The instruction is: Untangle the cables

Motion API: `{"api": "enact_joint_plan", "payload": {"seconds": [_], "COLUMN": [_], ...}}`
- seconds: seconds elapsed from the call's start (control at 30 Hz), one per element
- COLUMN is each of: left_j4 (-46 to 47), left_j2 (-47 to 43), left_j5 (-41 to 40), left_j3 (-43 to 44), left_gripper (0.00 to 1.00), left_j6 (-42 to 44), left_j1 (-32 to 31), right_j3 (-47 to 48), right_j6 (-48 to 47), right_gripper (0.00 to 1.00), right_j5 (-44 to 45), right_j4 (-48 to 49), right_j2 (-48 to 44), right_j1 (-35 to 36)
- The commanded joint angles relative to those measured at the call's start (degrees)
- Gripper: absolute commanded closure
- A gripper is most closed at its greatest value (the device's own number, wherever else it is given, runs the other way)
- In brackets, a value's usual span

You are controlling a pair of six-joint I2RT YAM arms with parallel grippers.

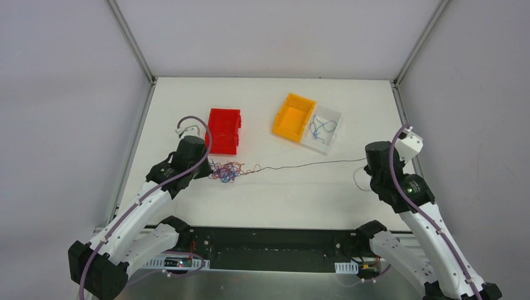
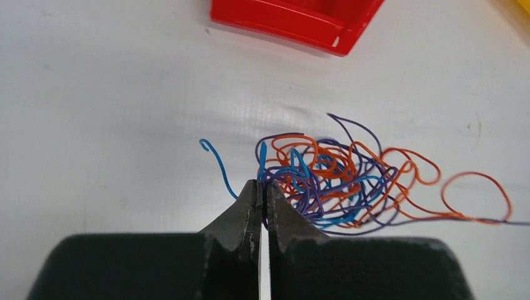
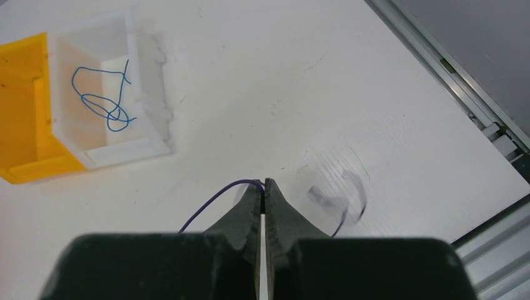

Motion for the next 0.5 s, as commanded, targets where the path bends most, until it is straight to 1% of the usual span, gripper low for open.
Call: {"api": "enact_joint_plan", "payload": {"seconds": [0.0, 0.07, 0.17, 0.27, 0.33, 0.37, 0.47], "left_j4": [-5.85, -3.43, -0.97, -0.24, 1.34, 2.25, 4.45], "left_j2": [-5.88, -7.07, -6.68, -5.06, -4.43, -4.16, -4.01], "left_j5": [-8.58, -3.58, 4.30, 9.48, 14.27, 16.72, 21.39], "left_j3": [-0.34, -0.45, -0.12, 0.64, 0.97, 1.00, 1.37], "left_gripper": [1.00, 1.00, 1.00, 1.00, 1.00, 1.00, 1.00], "left_j6": [-2.64, -0.46, 1.68, 2.52, 3.62, 4.09, 5.03], "left_j1": [1.12, 1.14, 1.14, 1.14, 1.14, 1.17, 1.06], "right_j3": [2.12, 0.12, -3.52, -5.77, -6.17, -6.21, -5.59], "right_j6": [-3.12, -5.53, -6.16, -6.06, -5.93, -6.34, -7.66], "right_gripper": [1.00, 1.00, 1.00, 0.99, 0.93, 0.87, 0.44], "right_j5": [-3.53, -14.59, -29.04, -39.30, -44.74, -46.87, -50.58], "right_j4": [-1.42, 2.06, 7.26, 11.42, 12.62, 13.01, 13.22], "right_j2": [-1.05, -2.01, -2.74, -1.31, 0.67, 1.82, 4.52], "right_j1": [-1.74, -1.70, -1.66, -1.61, -1.66, -1.66, -1.34]}}
